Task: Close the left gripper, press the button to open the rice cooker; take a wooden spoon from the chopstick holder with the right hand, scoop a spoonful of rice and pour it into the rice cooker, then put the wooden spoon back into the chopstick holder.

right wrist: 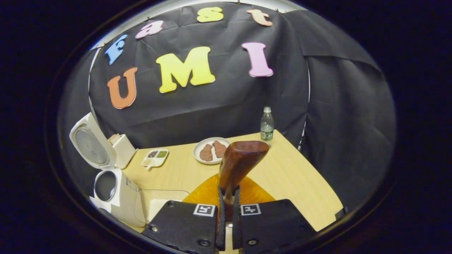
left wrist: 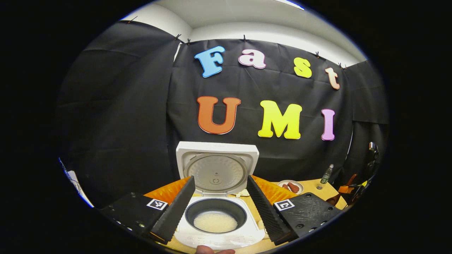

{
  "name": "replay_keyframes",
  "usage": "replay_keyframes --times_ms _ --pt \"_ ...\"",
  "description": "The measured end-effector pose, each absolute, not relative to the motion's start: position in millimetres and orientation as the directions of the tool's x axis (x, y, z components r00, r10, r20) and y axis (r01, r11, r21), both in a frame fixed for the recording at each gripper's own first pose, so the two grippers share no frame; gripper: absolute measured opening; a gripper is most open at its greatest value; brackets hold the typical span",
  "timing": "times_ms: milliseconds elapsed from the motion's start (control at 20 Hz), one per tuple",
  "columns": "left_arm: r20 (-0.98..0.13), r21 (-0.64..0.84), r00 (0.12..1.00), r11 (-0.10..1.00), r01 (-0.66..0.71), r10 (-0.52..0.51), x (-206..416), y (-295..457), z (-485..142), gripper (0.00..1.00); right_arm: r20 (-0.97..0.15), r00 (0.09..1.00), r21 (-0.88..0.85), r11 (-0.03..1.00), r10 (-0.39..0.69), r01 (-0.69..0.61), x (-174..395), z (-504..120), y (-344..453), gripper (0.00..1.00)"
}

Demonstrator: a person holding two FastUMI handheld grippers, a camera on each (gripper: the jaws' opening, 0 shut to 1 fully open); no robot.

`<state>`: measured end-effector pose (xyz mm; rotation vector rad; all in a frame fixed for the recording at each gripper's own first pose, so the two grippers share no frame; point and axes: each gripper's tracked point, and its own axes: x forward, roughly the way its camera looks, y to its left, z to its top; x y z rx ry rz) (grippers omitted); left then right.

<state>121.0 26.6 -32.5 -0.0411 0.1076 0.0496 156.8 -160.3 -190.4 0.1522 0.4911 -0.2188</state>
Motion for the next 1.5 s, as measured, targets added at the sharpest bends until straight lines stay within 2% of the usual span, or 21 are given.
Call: replay_keyframes --times_ms 250,500,700,850,950,1150,1500 --pt "-0.097 -0.060 0.994 0.997 -0.057 0.051 109.5 54.1 -33.4 0.94 -0.426 0.895 0.030 0.987 -0.131 0.158 164.5 -168.1 -92.7 0.12" --pt "-0.122 -0.066 0.991 0.996 -0.060 0.052 92.3 75.8 -38.4 0.94 -0.451 0.889 -0.015 0.997 -0.078 0.080 172.4 -208.3 -33.9 0.13" --pt "-0.160 -0.049 0.984 0.995 -0.085 0.076 82.0 98.9 -48.1 0.94 -0.472 0.874 -0.139 0.989 -0.114 0.053 173.0 -257.2 -12.4 0.13" --pt "-0.202 -0.054 0.975 0.993 -0.101 0.089 74.8 110.4 -57.6 0.94 -0.470 0.864 -0.264 0.963 -0.178 0.055 171.5 -289.2 -8.7 0.12" --pt "-0.219 -0.056 0.971 0.992 -0.109 0.094 71.6 116.4 -61.1 0.94 -0.477 0.859 -0.283 0.958 -0.186 0.050 170.1 -308.2 -3.4 0.13" --pt "-0.232 -0.058 0.968 0.992 -0.113 0.096 67.1 123.6 -64.1 0.94 -0.495 0.855 -0.215 0.975 -0.153 0.051 167.2 -320.1 14.9 0.13" --pt "-0.253 -0.056 0.963 0.992 -0.114 0.097 61.3 127.8 -70.4 0.94 -0.568 0.823 0.132 0.989 0.023 0.064 162.5 -326.1 60.3 0.11"
